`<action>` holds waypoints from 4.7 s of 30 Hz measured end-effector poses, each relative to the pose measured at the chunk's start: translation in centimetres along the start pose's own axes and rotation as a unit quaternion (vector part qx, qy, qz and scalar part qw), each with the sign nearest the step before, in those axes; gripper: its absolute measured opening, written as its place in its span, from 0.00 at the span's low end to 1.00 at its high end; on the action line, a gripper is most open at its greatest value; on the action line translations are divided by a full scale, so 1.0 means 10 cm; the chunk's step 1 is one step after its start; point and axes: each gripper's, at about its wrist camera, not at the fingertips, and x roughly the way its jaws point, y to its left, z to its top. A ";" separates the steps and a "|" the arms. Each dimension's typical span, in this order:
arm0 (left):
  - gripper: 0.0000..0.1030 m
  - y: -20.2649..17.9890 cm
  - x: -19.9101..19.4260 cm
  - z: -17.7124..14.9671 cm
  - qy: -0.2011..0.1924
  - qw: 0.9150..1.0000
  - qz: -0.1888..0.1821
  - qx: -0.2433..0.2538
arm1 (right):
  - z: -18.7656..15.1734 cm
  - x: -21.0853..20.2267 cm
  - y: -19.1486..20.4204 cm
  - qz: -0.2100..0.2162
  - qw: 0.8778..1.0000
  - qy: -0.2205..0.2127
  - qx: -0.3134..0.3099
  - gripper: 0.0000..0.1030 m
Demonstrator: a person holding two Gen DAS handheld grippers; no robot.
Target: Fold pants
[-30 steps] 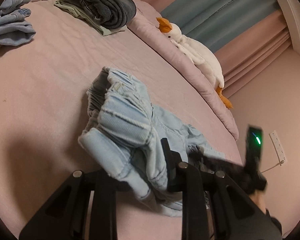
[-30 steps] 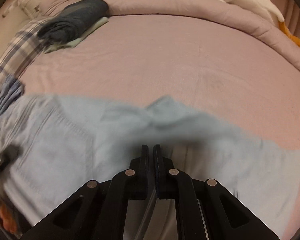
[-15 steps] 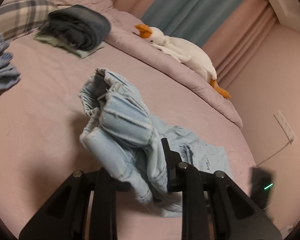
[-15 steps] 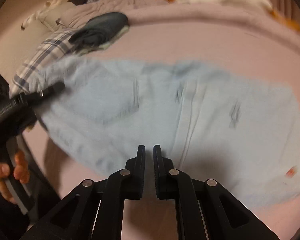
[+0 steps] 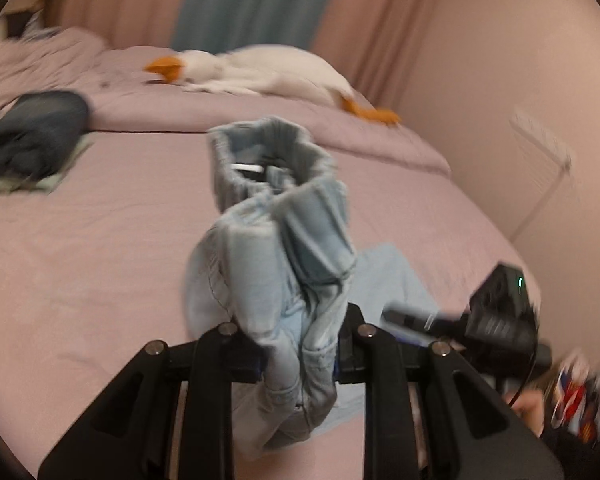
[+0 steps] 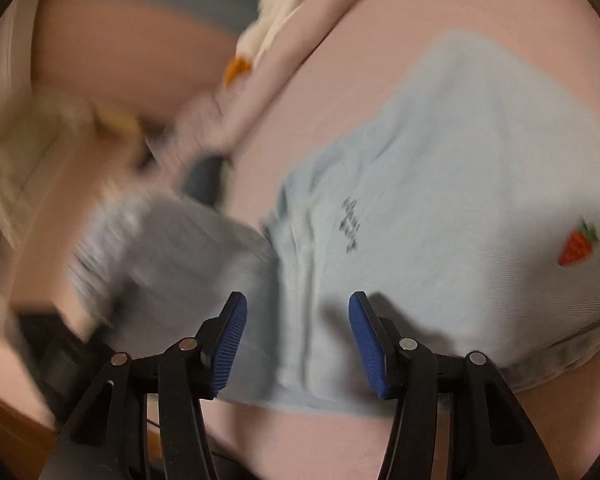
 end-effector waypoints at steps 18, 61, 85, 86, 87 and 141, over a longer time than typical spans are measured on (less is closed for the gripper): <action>0.72 -0.01 0.25 -0.37 0.082 0.994 -0.068 -0.007 | 0.15 0.04 -0.24 0.096 0.984 0.018 0.147 0.68; 0.41 0.03 0.90 0.32 0.084 0.996 -0.036 -0.019 | 0.51 -0.48 0.44 -0.260 0.922 -0.113 -0.262 0.30; 0.09 0.04 0.81 -0.36 0.150 0.983 -0.092 -0.052 | 0.68 0.15 0.33 -0.331 0.898 -0.025 -0.290 0.21; 0.08 0.04 0.81 -0.54 0.164 0.980 -0.092 -0.057 | 0.67 0.19 0.25 -0.339 0.896 -0.018 -0.286 0.21; 0.08 0.04 0.75 -0.67 0.156 0.982 -0.091 -0.062 | 0.65 0.17 0.22 -0.335 0.897 -0.022 -0.289 0.21; 0.47 -0.33 0.87 -0.57 0.140 0.989 -0.050 -0.011 | 0.20 -0.11 0.37 -0.393 0.824 0.055 -0.406 0.23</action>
